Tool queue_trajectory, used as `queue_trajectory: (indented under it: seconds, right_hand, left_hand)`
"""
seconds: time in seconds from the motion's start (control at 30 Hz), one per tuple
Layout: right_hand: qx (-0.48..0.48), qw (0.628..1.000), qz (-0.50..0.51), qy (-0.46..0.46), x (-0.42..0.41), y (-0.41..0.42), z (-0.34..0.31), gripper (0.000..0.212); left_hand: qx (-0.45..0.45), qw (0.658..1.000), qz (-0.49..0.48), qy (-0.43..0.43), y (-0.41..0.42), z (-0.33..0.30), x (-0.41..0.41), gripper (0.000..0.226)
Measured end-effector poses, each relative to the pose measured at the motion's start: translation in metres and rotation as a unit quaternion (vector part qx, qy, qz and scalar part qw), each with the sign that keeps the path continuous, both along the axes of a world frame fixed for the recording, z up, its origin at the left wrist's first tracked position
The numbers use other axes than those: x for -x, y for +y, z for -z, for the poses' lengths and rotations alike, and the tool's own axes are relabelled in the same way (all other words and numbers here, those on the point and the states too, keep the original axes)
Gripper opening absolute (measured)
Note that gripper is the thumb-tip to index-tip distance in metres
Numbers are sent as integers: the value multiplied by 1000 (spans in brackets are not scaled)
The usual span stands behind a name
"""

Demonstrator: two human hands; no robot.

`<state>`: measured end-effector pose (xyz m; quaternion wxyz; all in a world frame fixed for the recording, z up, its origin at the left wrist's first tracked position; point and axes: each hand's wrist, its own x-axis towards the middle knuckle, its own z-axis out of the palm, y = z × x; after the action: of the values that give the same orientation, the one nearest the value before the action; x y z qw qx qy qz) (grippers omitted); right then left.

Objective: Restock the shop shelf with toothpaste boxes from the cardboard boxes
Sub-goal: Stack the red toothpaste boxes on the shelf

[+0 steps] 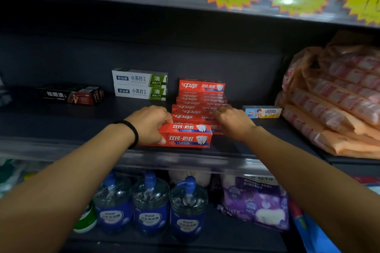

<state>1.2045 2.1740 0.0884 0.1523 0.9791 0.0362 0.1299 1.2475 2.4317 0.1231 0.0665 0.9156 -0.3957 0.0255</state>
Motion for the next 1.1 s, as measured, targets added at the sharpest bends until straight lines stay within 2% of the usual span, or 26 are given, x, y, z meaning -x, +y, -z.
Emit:
queue_trajectory:
  seconds: [0.17,0.3,0.53,0.73,0.87,0.97,1.1]
  right_hand:
    - [-93,993,-49,50,20,-4,-17,54]
    - [-182,972,-118,86,46,4,-39,59]
    - [-176,974,-90,110,61,-1,-52,32]
    - [-172,979,-46,99,60,-28,-46,34]
    - [-176,978,-16,108,54,-45,-36,33]
    - [-180,975,-11,129,48,-47,-29,34]
    - [-185,973,-3,141,42,-48,-20,36]
  left_hand:
    - [-4,1000,-7,-13,-6,-4,5,48]
    - [-2,1000,-10,-25,-18,-9,14,46]
    - [8,1000,15,-22,-49,-12,29,50]
    - [18,1000,2,-12,-59,-7,13,62]
    - [46,999,-14,19,-63,2,0,51]
    - [27,1000,-8,8,-70,11,-6,41]
    - [20,1000,5,-11,-73,19,-13,42]
